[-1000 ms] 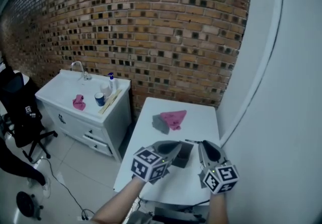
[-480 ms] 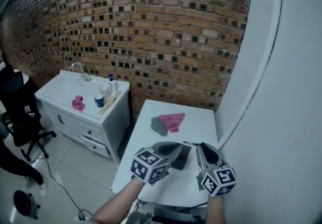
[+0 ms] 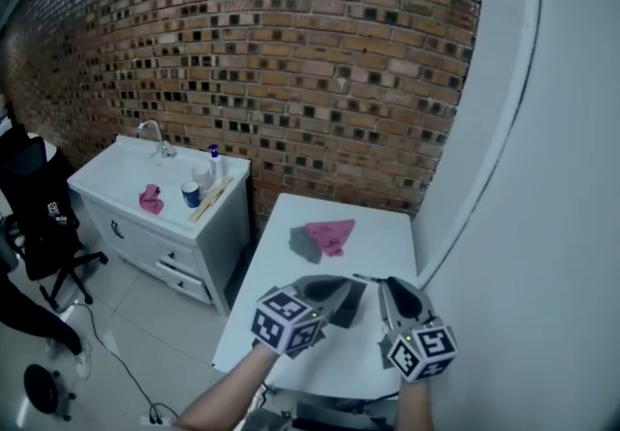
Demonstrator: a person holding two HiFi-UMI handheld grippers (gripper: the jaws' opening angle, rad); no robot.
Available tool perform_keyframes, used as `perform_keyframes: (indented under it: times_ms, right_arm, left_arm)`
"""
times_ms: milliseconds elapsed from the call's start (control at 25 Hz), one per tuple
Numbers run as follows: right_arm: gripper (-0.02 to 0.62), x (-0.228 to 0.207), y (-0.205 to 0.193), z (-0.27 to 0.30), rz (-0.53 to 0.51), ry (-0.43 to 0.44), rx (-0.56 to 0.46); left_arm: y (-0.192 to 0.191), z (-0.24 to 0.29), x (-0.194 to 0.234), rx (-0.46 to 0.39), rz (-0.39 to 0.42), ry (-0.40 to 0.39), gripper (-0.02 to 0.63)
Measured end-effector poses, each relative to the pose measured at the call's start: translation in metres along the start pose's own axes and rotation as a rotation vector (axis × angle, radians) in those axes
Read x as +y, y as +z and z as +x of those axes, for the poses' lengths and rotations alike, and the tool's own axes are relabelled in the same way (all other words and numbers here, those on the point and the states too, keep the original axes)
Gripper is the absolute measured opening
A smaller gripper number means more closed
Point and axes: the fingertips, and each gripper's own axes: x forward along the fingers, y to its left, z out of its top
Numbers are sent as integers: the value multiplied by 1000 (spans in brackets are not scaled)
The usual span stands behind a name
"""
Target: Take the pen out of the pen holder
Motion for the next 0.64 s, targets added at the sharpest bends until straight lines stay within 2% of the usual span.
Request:
perform_keyframes:
  times_ms: [640]
  right_arm:
    - [52, 9, 5, -4, 1, 23, -10]
  left_arm:
    - [8, -9, -6, -19, 1, 9, 6]
